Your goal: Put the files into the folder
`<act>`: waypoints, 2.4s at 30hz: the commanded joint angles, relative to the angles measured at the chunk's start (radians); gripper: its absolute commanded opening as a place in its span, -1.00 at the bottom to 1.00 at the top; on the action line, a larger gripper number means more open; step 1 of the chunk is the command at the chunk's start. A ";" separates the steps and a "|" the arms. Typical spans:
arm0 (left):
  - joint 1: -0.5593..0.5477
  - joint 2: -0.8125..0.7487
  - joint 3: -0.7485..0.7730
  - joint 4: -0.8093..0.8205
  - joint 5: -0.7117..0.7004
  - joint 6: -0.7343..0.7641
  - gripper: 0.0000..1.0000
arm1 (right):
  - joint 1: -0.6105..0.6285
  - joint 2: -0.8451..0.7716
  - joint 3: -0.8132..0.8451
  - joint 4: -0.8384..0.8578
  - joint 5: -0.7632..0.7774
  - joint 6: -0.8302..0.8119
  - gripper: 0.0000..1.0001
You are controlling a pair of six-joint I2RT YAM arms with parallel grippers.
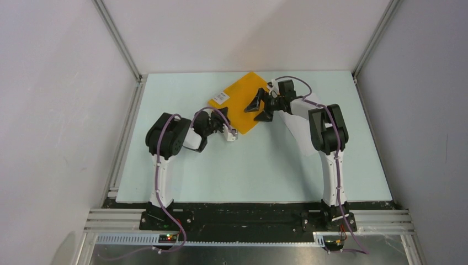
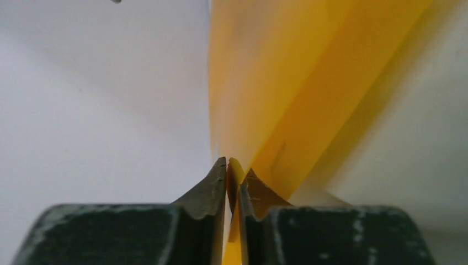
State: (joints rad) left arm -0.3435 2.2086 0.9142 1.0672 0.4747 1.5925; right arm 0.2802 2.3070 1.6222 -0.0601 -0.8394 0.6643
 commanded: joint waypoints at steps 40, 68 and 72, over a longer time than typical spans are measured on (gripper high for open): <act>-0.418 -0.651 -0.321 0.116 -1.042 -0.702 -1.00 | -0.057 -0.528 0.014 -0.219 0.022 0.018 0.99; -0.322 -1.026 -0.095 -0.918 -1.089 -1.964 -1.00 | 0.113 -0.438 -0.029 -0.256 0.117 -0.373 0.79; -0.288 -1.112 -0.126 -1.026 -1.012 -2.142 -1.00 | 0.173 -0.311 0.044 -0.217 0.132 -0.329 0.73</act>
State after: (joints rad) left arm -0.6586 1.1912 0.7975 0.1886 -0.6456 -0.2455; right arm 0.4026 1.8885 1.5879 -0.3038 -0.7673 0.3439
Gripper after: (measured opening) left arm 0.006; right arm 0.881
